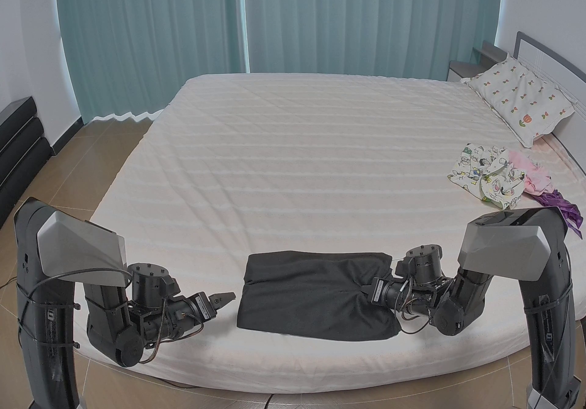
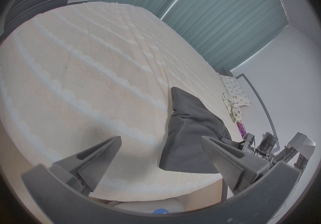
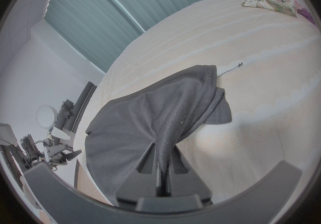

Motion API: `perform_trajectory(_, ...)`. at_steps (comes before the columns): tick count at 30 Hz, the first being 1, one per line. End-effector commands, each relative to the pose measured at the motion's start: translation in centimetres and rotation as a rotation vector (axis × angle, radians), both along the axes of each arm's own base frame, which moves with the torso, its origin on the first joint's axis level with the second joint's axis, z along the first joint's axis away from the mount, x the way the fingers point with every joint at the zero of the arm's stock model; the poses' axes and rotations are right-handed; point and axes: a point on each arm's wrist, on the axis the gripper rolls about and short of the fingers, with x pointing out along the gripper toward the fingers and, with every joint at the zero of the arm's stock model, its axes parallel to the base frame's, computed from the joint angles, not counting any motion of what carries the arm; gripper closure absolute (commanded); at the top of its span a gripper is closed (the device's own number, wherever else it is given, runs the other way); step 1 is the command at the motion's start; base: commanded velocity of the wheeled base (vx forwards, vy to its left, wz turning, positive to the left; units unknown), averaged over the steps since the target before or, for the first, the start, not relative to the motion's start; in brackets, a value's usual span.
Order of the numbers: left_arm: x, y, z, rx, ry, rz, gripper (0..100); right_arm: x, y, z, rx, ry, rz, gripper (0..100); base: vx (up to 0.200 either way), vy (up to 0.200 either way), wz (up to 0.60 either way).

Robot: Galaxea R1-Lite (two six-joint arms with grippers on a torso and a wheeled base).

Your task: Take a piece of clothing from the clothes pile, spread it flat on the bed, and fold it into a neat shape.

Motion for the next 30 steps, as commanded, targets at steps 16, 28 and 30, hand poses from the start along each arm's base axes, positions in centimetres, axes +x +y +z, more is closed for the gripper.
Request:
perform_trajectory(16, -0.2, 0.0, 0.0, -0.002, 0.007, -0.004, 0, -1.0, -1.4, 1.1, 0.068, -0.015, -0.034, 100, 0.000, -0.025, 0.00)
perform_trajectory(28, -0.2, 0.0, 0.0, -0.002, 0.006, -0.004, 0, -0.9, -1.5, 1.1, 0.069, -0.016, -0.036, 100, 0.000, -0.200, 0.00)
perform_trajectory(30, -0.2, 0.0, 0.0, -0.001, 0.005, -0.001, 0, -0.9, -1.7, 1.1, 0.069, -0.015, -0.041, 100, 0.000, -0.200, 0.00)
